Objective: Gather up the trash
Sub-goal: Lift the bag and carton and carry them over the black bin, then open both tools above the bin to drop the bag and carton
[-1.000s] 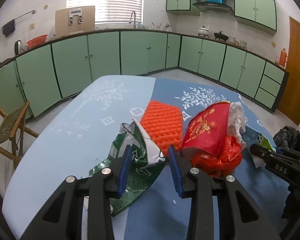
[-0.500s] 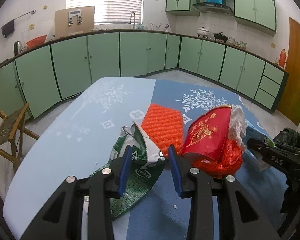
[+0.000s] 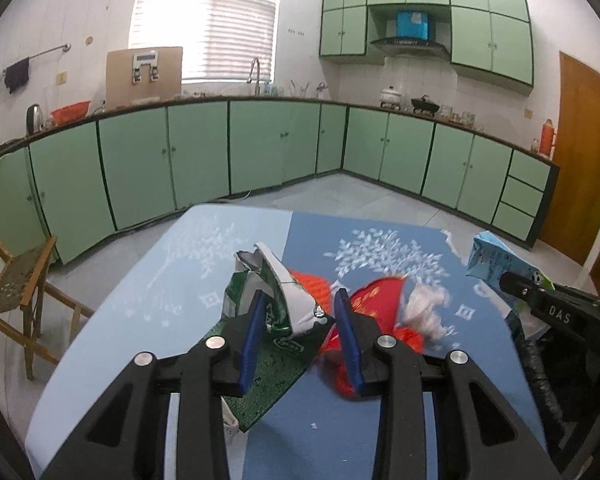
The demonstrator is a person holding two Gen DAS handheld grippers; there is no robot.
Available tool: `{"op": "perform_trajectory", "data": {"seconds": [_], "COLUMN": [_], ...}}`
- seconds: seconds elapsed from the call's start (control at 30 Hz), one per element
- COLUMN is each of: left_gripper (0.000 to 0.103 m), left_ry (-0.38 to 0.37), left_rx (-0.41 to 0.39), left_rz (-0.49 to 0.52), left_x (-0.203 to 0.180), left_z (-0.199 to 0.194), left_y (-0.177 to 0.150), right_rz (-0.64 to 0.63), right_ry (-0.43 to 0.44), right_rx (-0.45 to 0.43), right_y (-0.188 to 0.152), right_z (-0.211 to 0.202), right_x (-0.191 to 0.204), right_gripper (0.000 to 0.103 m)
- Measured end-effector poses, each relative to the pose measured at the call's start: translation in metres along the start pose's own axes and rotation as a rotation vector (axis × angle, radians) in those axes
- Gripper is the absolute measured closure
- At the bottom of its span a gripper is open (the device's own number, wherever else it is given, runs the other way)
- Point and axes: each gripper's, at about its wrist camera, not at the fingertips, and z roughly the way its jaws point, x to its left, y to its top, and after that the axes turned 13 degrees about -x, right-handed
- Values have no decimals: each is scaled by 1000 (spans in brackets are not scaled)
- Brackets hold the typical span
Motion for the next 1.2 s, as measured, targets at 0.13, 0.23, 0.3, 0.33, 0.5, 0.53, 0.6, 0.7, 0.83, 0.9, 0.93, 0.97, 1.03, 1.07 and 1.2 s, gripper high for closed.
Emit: {"op": "perform_trajectory", "data": {"seconds": [0.13,0.23,0.3,0.33,0.5,0.53,0.6,0.7,0.83,0.9,0.93,0.97,1.03,1.07,1.2], "left_gripper": [68,68,68,68,68,68,68,68,68,68,68,68,68,68,68], "left_ry": [-29,-59,-86,-96,-165,-176,-205,-240,-287,-317,-326,-341,-363,-378,-430], "left_rx": [-28,-46,-60,-65,-95,-99,-106,-113,-116,-112,-111,-109,-103,-98,-85], "left_rz": [0,-3,1,3,10,11,12,18,32,39,42,47,53,55,66], "left_x": [-12,-22,-33,-37,-61,-66,-77,-93,-115,-127,-132,-140,-152,-160,-189], "left_z": [-9,-16,-22,-23,-32,-32,-35,-38,-42,-42,-43,-44,-44,-44,-47], "left_y": [12,19,24,27,37,39,42,44,45,45,44,43,42,40,34], "right_rz": [6,17,23,24,36,36,35,39,48,53,57,60,66,70,86], "right_ry": [12,14,14,13,2,-2,-17,-41,-79,-100,-117,-130,-154,-167,-217], "right_rx": [-25,-46,-59,-63,-92,-98,-111,-129,-149,-157,-161,-164,-166,-167,-175], "right_y": [9,16,18,19,26,27,29,32,35,35,34,33,31,29,23], "right_z": [-17,-32,-43,-46,-70,-75,-86,-100,-119,-128,-135,-139,-146,-150,-165], "right_x": [-1,-5,-6,-6,-17,-19,-25,-35,-54,-64,-71,-77,-88,-95,-119], "right_gripper": [87,87,87,87,87,87,87,87,87,87,87,88,87,87,88]}}
